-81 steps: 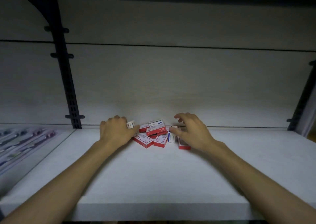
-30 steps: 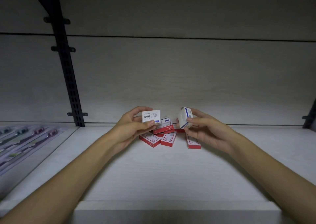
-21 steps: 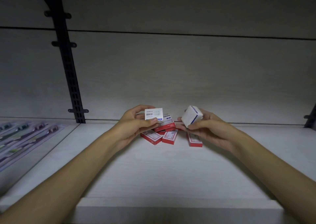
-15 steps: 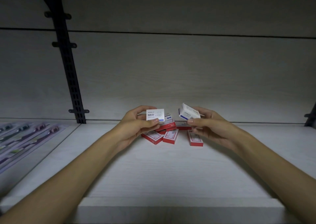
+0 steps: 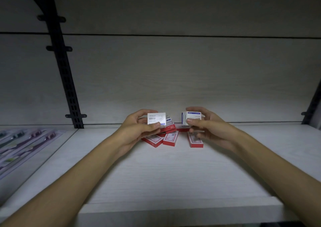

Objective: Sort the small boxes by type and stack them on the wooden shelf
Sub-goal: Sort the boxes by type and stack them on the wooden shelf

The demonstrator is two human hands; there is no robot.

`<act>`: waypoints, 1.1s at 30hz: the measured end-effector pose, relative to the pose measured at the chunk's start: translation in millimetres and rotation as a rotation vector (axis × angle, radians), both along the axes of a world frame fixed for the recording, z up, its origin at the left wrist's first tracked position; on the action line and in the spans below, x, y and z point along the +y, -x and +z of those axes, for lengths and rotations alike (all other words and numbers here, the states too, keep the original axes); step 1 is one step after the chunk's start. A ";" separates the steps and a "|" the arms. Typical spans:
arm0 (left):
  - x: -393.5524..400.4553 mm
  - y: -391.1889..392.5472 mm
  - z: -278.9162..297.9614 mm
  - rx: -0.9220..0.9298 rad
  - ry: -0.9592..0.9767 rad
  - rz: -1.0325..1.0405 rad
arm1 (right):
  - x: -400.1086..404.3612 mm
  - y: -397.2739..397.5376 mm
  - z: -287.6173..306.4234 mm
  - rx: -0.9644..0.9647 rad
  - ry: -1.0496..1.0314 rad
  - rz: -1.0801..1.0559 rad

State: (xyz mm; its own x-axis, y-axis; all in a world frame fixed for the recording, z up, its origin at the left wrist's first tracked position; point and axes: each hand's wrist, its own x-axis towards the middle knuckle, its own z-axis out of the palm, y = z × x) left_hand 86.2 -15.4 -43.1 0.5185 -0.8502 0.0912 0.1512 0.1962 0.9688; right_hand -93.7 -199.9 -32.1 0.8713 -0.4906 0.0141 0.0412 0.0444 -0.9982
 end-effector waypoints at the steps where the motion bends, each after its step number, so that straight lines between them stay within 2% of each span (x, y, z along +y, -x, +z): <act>1: -0.2 0.1 -0.2 -0.004 -0.001 -0.002 | -1.2 0.3 -0.1 0.010 0.001 -0.036; 6: -1.3 1.9 -0.4 -0.008 -0.005 -0.002 | -3.9 4.5 3.7 -0.126 -0.191 -0.068; 8: -0.9 1.9 -0.7 -0.005 -0.006 0.003 | -5.2 6.3 4.3 -0.150 -0.200 -0.034; 11: -0.1 1.9 -0.3 -0.008 -0.005 -0.001 | -7.6 9.2 5.0 -0.057 -0.099 0.057; 14: 0.2 3.2 0.0 -0.017 -0.011 0.033 | -12.8 7.6 2.5 0.014 -0.105 0.118; 17: -0.7 2.2 -0.6 -0.029 -0.015 0.077 | -13.4 4.1 0.8 0.082 0.003 0.021; 20: -0.3 1.6 -0.3 -0.118 -0.043 0.100 | -11.2 2.5 0.2 0.046 -0.017 -0.015; 24: 0.0 9.3 1.7 -0.237 -0.062 0.068 | -2.5 7.9 2.8 0.024 0.079 -0.088; 29: 0.3 22.2 6.4 -0.373 -0.056 0.044 | 11.7 27.4 4.0 -0.111 -0.056 -0.148; 33: 2.3 43.0 14.0 -0.436 -0.038 0.023 | 33.9 62.4 5.3 -0.129 0.011 -0.242</act>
State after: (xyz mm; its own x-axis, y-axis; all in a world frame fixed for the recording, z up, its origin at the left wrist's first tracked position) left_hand 43.2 -13.2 -29.1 0.4571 -0.8461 0.2742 -0.2774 0.1573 0.9478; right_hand -156.1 -166.0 -26.8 0.7195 -0.6833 0.1240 0.1764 0.0071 -0.9843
